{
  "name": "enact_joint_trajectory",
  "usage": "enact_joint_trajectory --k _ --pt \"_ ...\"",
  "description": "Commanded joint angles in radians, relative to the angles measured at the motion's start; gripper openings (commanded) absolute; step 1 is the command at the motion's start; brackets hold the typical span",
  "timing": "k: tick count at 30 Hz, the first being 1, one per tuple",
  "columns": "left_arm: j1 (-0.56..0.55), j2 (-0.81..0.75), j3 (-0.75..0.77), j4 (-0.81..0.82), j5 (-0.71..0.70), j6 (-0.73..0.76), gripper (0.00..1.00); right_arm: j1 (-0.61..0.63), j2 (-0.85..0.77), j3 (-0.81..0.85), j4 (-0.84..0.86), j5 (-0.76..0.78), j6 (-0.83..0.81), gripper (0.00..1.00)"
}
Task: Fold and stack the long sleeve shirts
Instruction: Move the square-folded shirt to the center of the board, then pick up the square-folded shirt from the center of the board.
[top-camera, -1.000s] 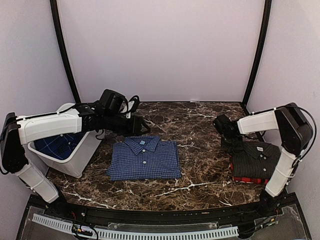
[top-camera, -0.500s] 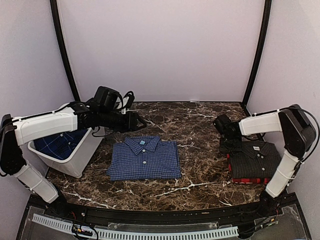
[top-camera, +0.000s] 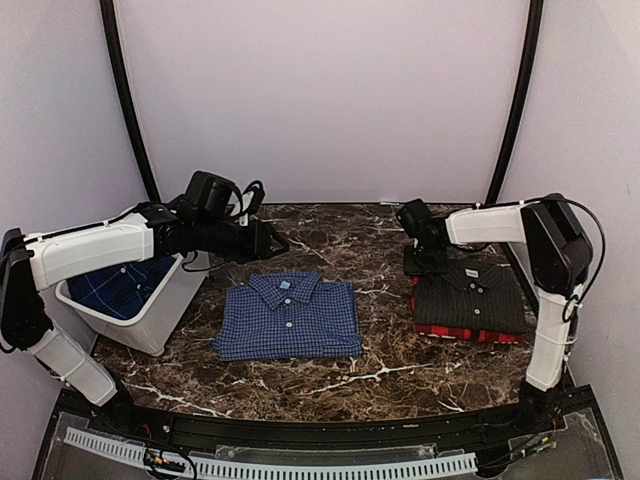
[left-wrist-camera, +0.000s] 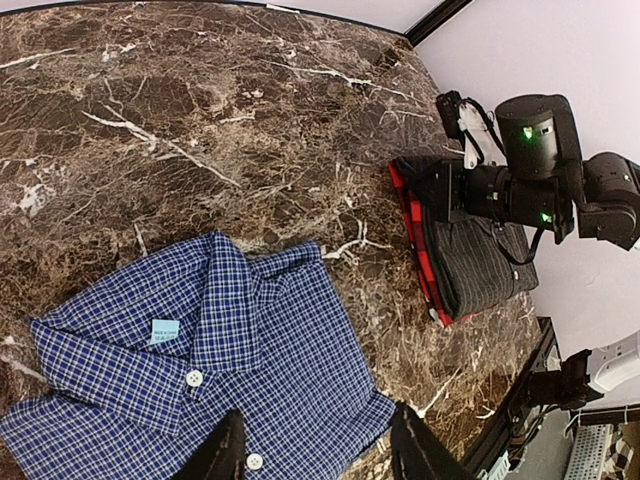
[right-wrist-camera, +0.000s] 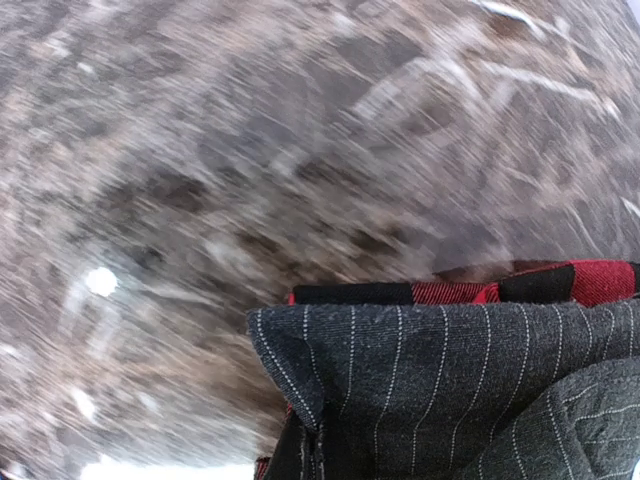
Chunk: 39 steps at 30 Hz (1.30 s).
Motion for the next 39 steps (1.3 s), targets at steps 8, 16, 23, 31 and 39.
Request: enact_joint_trajectory --k 8,16,23,31,39 --pt "0.017 -0.019 -0.020 -0.021 -0.010 -0.003 0.47 0.076 0.251 0.398 0.053 -0.189 -0.015 0.00" --pt "0.020 -0.016 -0.038 -0.034 -0.047 -0.015 0.47 0.081 0.329 0.516 0.093 -0.323 0.021 0.00" --pt "0.032 -0.024 -0.045 -0.058 -0.083 -0.025 0.47 0.082 0.290 0.534 0.111 -0.417 0.030 0.19" --pt "0.045 -0.047 -0.067 -0.136 -0.158 -0.021 0.51 0.098 0.105 0.373 0.181 -0.492 0.020 0.51" --pt "0.072 -0.111 -0.164 -0.194 -0.211 -0.036 0.54 0.190 -0.083 0.133 0.225 -0.481 0.022 0.56"
